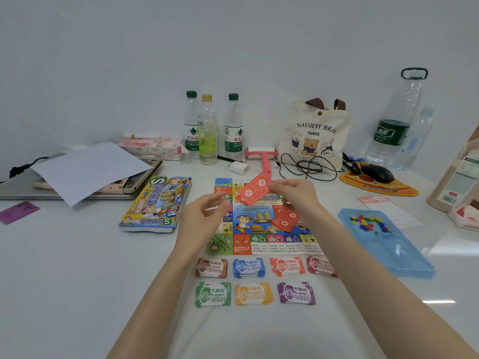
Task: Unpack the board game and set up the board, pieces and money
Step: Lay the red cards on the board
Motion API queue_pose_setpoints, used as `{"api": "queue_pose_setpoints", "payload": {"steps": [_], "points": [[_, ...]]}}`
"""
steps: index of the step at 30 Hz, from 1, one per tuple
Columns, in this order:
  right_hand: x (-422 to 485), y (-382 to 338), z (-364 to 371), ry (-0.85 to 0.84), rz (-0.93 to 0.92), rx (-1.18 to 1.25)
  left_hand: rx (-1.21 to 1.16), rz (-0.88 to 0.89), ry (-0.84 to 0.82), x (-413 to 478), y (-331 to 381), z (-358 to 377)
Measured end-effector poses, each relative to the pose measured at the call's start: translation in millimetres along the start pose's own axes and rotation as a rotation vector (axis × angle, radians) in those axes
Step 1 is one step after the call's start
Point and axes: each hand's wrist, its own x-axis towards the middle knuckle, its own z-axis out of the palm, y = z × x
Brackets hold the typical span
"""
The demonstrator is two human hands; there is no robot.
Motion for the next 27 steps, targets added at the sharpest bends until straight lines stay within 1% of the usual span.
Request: {"api": "queue_pose_setpoints", "payload": {"steps": [4,10,14,18,27], "points": [[38,-4,6,0.069,0.095,-0.046,-0.073,-0.031,0.024,3,-1,-1],[77,8,24,0.083,0.205,-0.203,-0.073,-0.048,0.035,8,-8,0],[91,23,35,0.064,0.247,-0.297,-0.067,-0.07,0.025,10,-11,1],[98,29,39,0.067,0.23,-0.388,-0.073,-0.077,0.02,12,-10,0],[103,40,44,0.096,0.092,-0.583,-0.162,-0.092,0.03,9,1,1]]}}
